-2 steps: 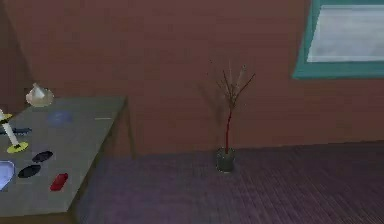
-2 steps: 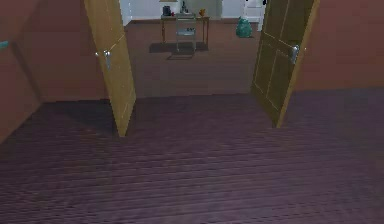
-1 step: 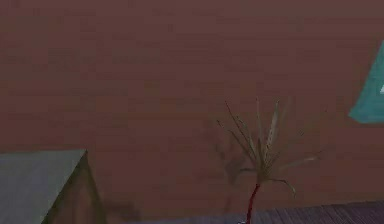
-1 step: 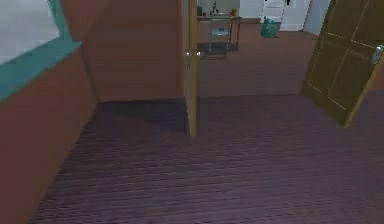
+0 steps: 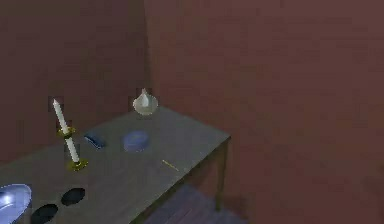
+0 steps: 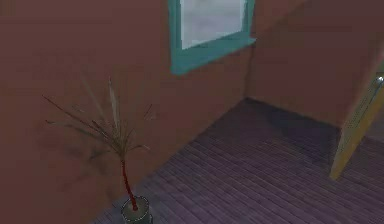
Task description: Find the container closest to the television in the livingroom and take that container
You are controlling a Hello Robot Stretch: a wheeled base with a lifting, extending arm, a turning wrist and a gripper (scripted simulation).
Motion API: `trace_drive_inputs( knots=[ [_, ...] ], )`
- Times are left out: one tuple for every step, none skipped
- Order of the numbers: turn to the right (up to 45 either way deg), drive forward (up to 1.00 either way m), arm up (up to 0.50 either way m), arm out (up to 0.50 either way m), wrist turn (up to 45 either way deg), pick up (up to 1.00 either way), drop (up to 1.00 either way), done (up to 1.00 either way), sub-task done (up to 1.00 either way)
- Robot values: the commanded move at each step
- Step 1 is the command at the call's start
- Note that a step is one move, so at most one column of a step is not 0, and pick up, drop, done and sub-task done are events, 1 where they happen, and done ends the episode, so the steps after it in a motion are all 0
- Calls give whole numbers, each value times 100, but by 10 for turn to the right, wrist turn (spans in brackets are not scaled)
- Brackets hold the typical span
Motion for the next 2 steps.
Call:
trace_drive_inputs(
  knots=[
    [-450,0,0,0,0,0,0,0,0],
    [-450,0,0,0,0,0,0,0,0]
  ],
)
